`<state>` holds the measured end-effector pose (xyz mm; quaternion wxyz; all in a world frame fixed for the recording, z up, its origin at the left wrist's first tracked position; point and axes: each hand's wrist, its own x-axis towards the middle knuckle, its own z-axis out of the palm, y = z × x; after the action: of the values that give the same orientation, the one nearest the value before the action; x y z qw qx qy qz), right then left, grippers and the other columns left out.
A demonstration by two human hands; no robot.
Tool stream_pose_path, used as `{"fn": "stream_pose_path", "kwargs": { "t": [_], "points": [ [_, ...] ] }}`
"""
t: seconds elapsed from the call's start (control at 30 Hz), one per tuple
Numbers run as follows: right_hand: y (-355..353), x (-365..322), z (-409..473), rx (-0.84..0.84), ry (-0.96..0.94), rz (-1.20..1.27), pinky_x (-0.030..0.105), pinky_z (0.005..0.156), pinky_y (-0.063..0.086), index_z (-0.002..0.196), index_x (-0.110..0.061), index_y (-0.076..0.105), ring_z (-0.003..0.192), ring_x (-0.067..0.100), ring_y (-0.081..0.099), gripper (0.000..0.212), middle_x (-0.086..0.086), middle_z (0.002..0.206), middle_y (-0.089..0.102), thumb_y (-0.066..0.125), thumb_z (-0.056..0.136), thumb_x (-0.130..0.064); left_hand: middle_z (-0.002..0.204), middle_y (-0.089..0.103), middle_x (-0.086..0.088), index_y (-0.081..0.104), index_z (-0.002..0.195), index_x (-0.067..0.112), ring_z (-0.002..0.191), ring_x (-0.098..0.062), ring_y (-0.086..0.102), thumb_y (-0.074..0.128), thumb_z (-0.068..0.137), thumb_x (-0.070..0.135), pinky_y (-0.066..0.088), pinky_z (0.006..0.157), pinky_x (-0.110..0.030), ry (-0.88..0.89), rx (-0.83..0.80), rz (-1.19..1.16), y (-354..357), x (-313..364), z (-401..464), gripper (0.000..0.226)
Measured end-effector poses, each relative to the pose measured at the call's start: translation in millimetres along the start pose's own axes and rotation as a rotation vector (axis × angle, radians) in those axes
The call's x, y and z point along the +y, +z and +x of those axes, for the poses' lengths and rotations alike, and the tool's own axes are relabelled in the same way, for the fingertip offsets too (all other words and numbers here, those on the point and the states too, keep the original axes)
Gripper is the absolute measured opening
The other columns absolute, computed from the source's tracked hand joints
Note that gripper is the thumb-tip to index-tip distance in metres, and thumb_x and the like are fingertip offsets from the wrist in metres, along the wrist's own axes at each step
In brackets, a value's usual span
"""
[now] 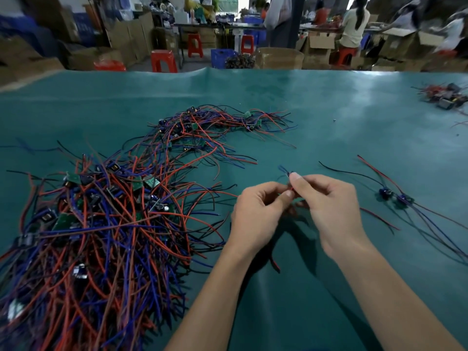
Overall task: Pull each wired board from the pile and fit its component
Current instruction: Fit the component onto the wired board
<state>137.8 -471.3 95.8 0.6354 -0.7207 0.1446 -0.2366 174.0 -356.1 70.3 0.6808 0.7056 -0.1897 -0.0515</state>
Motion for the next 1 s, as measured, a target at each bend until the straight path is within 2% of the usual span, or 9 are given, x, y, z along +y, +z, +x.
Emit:
{"fn": "stream_pose_path", "kwargs": {
  "t": [0.1, 0.2, 0.27, 0.37, 0.43, 0.57, 0.7, 0.8, 1.0],
  "points": [
    [-6, -14, 3, 0.192, -0.226, -0.174, 0.038, 0.09, 0.056, 0.079, -0.033, 0.074, 0.092, 0.002, 0.067, 0.016, 0.004, 0.104, 0.073, 0.077, 0.089, -0.021, 0.076, 0.076, 0.002, 0.075, 0.085, 0.028, 0.068, -0.013, 0.063, 0.063, 0.083, 0.045, 0.057, 0.08, -0.054, -0.041, -0.044, 0.074, 0, 2, -1, 0.021],
    [-5, -49, 7, 0.352, -0.531, -0.294, 0.004, 0.073, 0.045, 0.094, -0.025, 0.071, 0.085, -0.02, 0.057, 0.004, 0.01, 0.117, 0.066, 0.073, 0.092, -0.024, 0.078, 0.077, 0.006, 0.076, 0.085, 0.028, 0.075, -0.012, 0.067, 0.063, 0.084, 0.045, 0.056, 0.088, -0.05, -0.024, -0.052, 0.108, 1, 5, -3, 0.021],
    [10, -80, 6, 0.385, -0.67, -0.27, 0.004, 0.07, 0.043, 0.099, -0.02, 0.073, 0.084, -0.02, 0.056, 0.01, 0.009, 0.114, 0.065, 0.071, 0.093, -0.028, 0.075, 0.076, 0.009, 0.076, 0.08, 0.03, 0.074, -0.01, 0.066, 0.063, 0.083, 0.043, 0.056, 0.087, -0.048, -0.035, -0.036, 0.118, 1, 6, -3, 0.019],
    [53, -128, 3, 0.217, -0.856, -0.206, 0.015, 0.077, 0.047, 0.1, -0.018, 0.077, 0.09, -0.005, 0.057, 0.017, 0.001, 0.101, 0.068, 0.07, 0.093, -0.032, 0.068, 0.066, 0.006, 0.067, 0.066, 0.034, 0.058, -0.006, 0.053, 0.061, 0.082, 0.035, 0.05, 0.068, -0.028, 0.018, -0.01, 0.208, 1, 9, -6, 0.018],
    [90, -149, 0, -0.138, -0.916, -0.258, 0.022, 0.082, 0.048, 0.1, -0.021, 0.078, 0.09, -0.002, 0.057, 0.017, -0.012, 0.092, 0.066, 0.068, 0.094, -0.035, 0.095, 0.07, 0.004, 0.07, 0.083, 0.029, 0.082, -0.014, 0.055, 0.054, 0.077, 0.032, 0.041, 0.068, -0.02, 0.034, 0.037, 0.28, -1, 10, -10, 0.017],
    [142, -142, 8, -0.781, -0.75, -0.651, 0.006, 0.073, 0.04, 0.113, -0.025, 0.074, 0.079, -0.013, 0.055, 0.027, -0.01, 0.114, 0.071, 0.06, 0.099, -0.044, 0.103, 0.072, -0.025, 0.068, 0.084, 0.003, 0.078, -0.036, 0.051, 0.057, 0.076, 0.026, 0.054, 0.089, -0.036, -0.101, 0.109, 0.229, -2, 4, -4, 0.027],
    [151, -83, 57, -0.596, -0.399, -1.048, 0.031, 0.087, 0.052, 0.099, -0.016, 0.068, 0.104, 0.033, 0.064, 0.02, 0.015, 0.111, 0.067, 0.063, 0.093, -0.034, 0.094, 0.071, -0.022, 0.062, 0.076, 0.006, 0.079, -0.036, 0.053, 0.045, 0.07, 0.034, 0.052, 0.078, -0.043, -0.062, 0.124, 0.28, -1, 7, -2, 0.033],
    [145, -43, 75, -0.578, -0.097, -1.216, 0.038, 0.084, 0.05, 0.102, -0.012, 0.054, 0.098, 0.035, 0.058, 0.03, 0.014, 0.113, 0.057, 0.066, 0.093, -0.038, 0.08, 0.065, -0.026, 0.043, 0.059, 0.013, 0.078, -0.052, 0.053, 0.046, 0.07, 0.031, 0.039, 0.057, -0.04, -0.063, 0.186, 0.261, -4, 5, -3, 0.022],
    [153, -35, 85, -0.633, -0.13, -1.291, 0.038, 0.069, 0.043, 0.08, -0.014, 0.044, 0.069, 0.023, 0.05, 0.015, 0.007, 0.084, 0.049, 0.055, 0.089, -0.012, 0.066, 0.055, -0.015, 0.035, 0.057, 0.02, 0.073, -0.042, 0.049, 0.048, 0.076, 0.029, 0.027, 0.052, -0.033, 0.007, 0.294, 0.299, -6, 6, -5, 0.025]
  ]
}}
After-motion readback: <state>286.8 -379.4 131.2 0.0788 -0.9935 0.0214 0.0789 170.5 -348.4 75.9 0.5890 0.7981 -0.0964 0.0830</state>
